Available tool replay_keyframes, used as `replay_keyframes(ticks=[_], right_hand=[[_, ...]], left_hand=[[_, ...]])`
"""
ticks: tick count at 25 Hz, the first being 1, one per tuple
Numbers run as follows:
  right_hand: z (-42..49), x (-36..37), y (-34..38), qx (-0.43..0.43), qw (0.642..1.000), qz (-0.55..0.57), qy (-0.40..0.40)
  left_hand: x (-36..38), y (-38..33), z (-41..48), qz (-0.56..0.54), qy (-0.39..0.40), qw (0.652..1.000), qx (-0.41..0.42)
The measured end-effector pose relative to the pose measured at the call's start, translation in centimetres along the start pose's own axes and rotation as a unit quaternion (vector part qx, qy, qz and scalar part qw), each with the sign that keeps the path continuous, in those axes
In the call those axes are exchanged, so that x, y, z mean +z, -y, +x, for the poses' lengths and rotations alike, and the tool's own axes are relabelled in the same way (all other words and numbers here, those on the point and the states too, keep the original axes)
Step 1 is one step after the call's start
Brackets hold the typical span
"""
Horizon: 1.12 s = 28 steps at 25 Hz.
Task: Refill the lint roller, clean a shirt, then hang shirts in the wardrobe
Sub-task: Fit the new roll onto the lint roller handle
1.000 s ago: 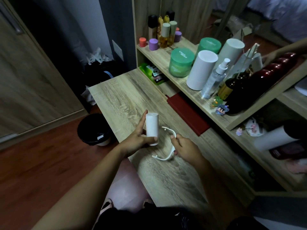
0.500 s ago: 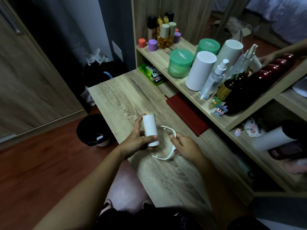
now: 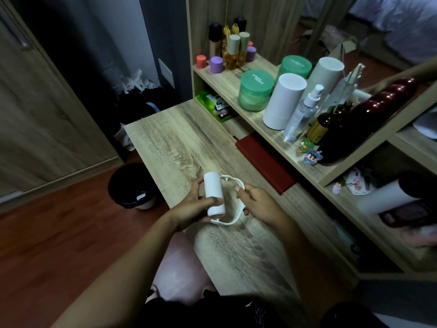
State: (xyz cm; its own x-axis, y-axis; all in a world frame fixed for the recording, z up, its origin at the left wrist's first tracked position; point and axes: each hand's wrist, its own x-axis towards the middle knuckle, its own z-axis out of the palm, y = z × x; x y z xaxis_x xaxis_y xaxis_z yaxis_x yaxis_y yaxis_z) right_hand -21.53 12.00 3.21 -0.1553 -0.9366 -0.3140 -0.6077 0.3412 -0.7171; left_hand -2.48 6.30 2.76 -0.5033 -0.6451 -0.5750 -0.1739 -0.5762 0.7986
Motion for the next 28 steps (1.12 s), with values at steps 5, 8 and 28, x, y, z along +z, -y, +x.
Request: replay_keyframes(ticks=[5, 8, 28], right_hand=[[0.2, 0.0, 0.5, 0.001, 1.000, -0.006, -0.002], [0.0, 0.1, 1.0, 0.010, 1.000, -0.025, -0.002], [-0.5, 0.5, 3.9, 0.006, 0.999, -0.044, -0.023]], left_hand=[[0.1, -0.2, -0.5, -0.003, 0.008, 1.000, -0.005], [0.3, -0.8, -0.6, 0.037, -0.009, 0.999, 0.008], [2.2, -1.3, -0.1, -0.162, -0.082, 0.983, 0.012]])
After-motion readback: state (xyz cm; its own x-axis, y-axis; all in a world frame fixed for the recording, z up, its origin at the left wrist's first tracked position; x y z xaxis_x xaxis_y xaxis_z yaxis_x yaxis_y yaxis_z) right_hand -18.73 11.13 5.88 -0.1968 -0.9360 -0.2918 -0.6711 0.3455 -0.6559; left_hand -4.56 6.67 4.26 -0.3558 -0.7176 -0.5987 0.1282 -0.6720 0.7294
